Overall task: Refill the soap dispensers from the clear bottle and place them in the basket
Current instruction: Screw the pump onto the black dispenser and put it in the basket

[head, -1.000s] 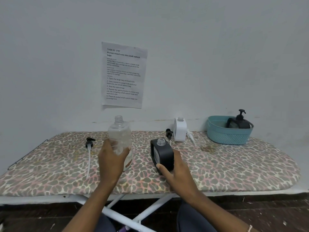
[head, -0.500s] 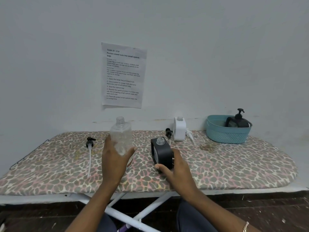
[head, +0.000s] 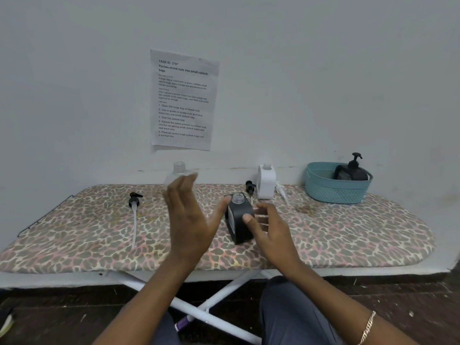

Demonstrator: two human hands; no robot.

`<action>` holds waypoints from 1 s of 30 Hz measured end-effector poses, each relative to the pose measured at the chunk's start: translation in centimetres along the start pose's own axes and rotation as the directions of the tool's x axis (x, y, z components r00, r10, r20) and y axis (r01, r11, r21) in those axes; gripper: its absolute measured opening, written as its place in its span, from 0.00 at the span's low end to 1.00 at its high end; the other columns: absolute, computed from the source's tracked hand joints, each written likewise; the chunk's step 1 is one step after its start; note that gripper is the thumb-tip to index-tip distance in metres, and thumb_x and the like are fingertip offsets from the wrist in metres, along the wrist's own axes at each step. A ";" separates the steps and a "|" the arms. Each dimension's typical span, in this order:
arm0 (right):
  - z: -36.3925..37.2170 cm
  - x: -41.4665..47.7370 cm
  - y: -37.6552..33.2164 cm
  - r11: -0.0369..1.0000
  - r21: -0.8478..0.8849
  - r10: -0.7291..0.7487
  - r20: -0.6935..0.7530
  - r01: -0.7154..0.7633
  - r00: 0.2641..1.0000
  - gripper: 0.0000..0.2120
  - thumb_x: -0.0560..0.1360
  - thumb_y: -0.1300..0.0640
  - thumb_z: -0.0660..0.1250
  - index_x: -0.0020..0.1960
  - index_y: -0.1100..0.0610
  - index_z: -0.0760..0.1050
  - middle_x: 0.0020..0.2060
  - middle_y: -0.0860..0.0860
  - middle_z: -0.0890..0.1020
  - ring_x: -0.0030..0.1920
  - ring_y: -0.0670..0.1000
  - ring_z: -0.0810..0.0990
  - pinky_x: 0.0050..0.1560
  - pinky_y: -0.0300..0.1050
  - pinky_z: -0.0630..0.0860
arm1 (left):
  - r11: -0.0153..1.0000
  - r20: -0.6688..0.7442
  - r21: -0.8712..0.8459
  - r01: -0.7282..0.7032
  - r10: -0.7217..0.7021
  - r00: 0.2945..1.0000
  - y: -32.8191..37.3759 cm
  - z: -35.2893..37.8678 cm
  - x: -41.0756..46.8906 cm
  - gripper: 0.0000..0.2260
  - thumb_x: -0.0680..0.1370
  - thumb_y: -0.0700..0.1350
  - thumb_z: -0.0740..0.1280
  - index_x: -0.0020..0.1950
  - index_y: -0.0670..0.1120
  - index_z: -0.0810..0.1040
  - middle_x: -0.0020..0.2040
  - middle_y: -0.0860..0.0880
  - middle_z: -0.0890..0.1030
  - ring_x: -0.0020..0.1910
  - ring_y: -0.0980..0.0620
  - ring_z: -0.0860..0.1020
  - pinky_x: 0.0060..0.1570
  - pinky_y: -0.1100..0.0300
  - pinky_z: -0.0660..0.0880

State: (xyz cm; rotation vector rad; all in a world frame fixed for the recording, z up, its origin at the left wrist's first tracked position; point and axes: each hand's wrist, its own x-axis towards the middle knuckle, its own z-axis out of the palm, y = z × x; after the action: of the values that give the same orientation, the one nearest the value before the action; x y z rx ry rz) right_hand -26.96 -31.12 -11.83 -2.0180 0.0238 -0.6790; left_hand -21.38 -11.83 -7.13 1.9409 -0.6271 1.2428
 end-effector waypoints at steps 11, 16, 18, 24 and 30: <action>-1.1 8.7 -3.0 0.975 -0.220 -0.049 -0.094 0.028 0.994 0.13 0.81 0.46 0.68 0.58 0.55 0.77 0.47 0.47 0.82 0.45 0.45 0.81 0.46 0.42 0.78 | 0.917 0.496 -0.017 0.399 -0.339 0.799 2.9 4.3 -5.9 0.52 0.71 0.71 0.73 0.83 0.47 0.54 0.76 0.46 0.64 0.75 0.45 0.67 0.69 0.46 0.74; 1.3 17.9 -3.3 0.799 -0.601 0.042 0.101 0.027 0.994 0.10 0.76 0.63 0.65 0.38 0.59 0.68 0.34 0.53 0.72 0.37 0.57 0.72 0.32 0.47 0.66 | 0.883 0.508 0.049 0.467 -0.425 0.749 3.1 5.4 -5.3 0.54 0.71 0.72 0.73 0.84 0.50 0.48 0.79 0.47 0.61 0.77 0.43 0.67 0.69 0.45 0.75; 2.6 20.1 -2.8 0.719 -0.693 0.090 0.160 0.048 0.983 0.16 0.75 0.68 0.63 0.36 0.57 0.60 0.33 0.53 0.67 0.36 0.58 0.71 0.30 0.45 0.62 | 0.887 0.506 0.073 0.457 -0.427 0.749 3.2 5.6 -5.1 0.53 0.70 0.72 0.73 0.84 0.52 0.48 0.79 0.47 0.63 0.75 0.43 0.70 0.66 0.43 0.77; 5.9 22.7 -0.1 0.574 -0.810 0.180 0.269 0.121 0.946 0.12 0.78 0.68 0.60 0.60 0.65 0.76 0.58 0.62 0.81 0.58 0.64 0.82 0.48 0.50 0.74 | 0.907 0.513 0.122 0.404 -0.406 0.756 2.5 6.1 -5.2 0.46 0.74 0.68 0.71 0.83 0.57 0.49 0.71 0.48 0.72 0.62 0.44 0.79 0.57 0.46 0.80; 6.9 22.7 2.0 0.549 -0.834 0.249 0.215 0.045 0.944 0.17 0.80 0.66 0.57 0.66 0.62 0.77 0.63 0.58 0.81 0.65 0.60 0.80 0.71 0.55 0.69 | 0.898 0.552 -0.039 0.437 -0.346 0.759 1.1 5.7 -5.2 0.43 0.75 0.58 0.73 0.84 0.58 0.52 0.72 0.51 0.73 0.61 0.50 0.78 0.57 0.54 0.79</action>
State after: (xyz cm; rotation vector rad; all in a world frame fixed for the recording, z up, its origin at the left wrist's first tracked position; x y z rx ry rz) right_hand -4.03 -33.13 -5.76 -3.0175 0.3439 -0.2415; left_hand -21.20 -16.95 -13.00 2.1374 -0.5258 0.3609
